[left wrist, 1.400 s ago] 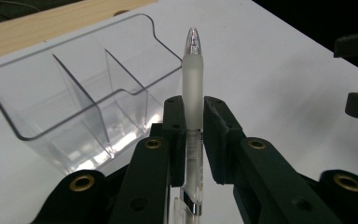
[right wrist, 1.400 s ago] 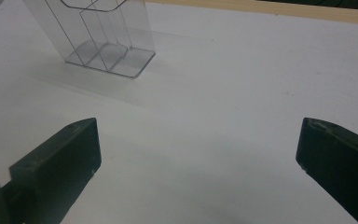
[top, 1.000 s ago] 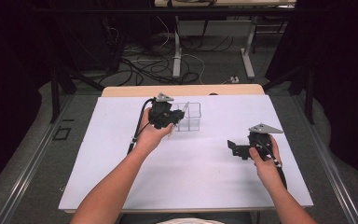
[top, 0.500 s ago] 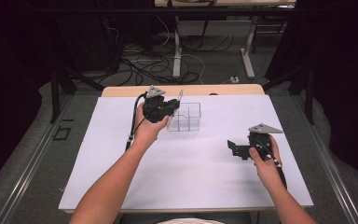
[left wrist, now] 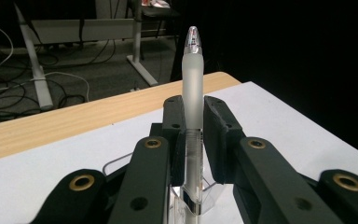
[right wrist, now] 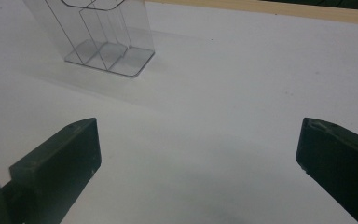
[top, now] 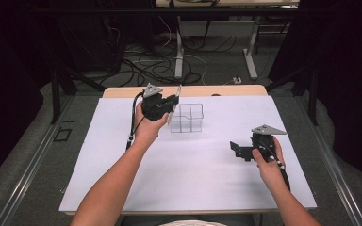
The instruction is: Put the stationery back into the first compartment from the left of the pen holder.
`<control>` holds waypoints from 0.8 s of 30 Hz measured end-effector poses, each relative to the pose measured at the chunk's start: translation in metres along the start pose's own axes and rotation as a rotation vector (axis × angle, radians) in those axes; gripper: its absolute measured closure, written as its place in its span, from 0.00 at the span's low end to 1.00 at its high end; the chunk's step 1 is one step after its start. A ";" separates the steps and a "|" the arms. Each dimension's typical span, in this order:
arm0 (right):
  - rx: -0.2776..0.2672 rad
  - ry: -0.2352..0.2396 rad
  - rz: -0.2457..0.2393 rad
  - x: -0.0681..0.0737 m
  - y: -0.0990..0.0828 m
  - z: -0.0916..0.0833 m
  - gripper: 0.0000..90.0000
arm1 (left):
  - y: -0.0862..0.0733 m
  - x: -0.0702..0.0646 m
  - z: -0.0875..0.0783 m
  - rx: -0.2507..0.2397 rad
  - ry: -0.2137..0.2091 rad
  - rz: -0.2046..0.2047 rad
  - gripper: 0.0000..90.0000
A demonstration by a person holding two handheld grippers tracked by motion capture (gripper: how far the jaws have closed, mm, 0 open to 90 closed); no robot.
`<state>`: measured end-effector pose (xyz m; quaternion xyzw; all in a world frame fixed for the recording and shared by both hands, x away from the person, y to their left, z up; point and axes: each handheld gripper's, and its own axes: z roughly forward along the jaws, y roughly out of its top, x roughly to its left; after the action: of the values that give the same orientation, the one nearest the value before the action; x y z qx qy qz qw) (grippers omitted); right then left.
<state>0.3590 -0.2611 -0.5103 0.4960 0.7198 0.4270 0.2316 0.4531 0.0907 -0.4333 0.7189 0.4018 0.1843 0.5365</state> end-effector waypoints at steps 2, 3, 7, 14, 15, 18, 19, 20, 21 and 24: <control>0.001 0.000 0.001 0.000 0.000 0.000 0.00 | 0.000 0.001 0.001 -0.005 0.005 -0.004 0.89; 0.000 0.001 0.001 0.000 0.000 0.000 0.00 | 0.000 0.002 0.001 -0.008 0.004 -0.006 0.89; 0.000 0.001 0.003 0.000 0.000 0.000 0.00 | 0.002 0.003 0.004 -0.005 0.012 -0.002 0.89; -0.003 0.000 0.006 0.001 0.000 -0.001 0.00 | 0.011 0.004 0.012 -0.021 0.018 0.008 0.89; -0.002 0.001 0.013 0.001 0.000 -0.001 0.00 | 0.013 0.004 0.014 -0.022 0.020 0.008 0.89; -0.005 -0.001 0.009 -0.001 0.000 -0.001 0.00 | 0.017 0.005 0.019 -0.035 0.025 0.009 0.89; -0.001 -0.006 0.014 0.000 0.000 -0.002 0.00 | 0.018 0.005 0.020 -0.035 0.028 0.011 0.89; -0.006 -0.001 0.012 -0.001 0.000 -0.002 0.00 | 0.019 0.005 0.022 -0.035 0.028 0.012 0.89; -0.006 -0.002 0.014 -0.001 0.000 -0.002 0.00 | 0.019 0.006 0.023 -0.035 0.031 0.012 0.89; -0.005 0.000 0.019 -0.001 0.000 -0.003 0.00 | 0.021 0.007 0.028 -0.037 0.037 0.017 0.89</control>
<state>0.3574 -0.2632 -0.5093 0.5023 0.7139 0.4309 0.2289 0.4850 0.0765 -0.4252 0.7086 0.4021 0.2094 0.5407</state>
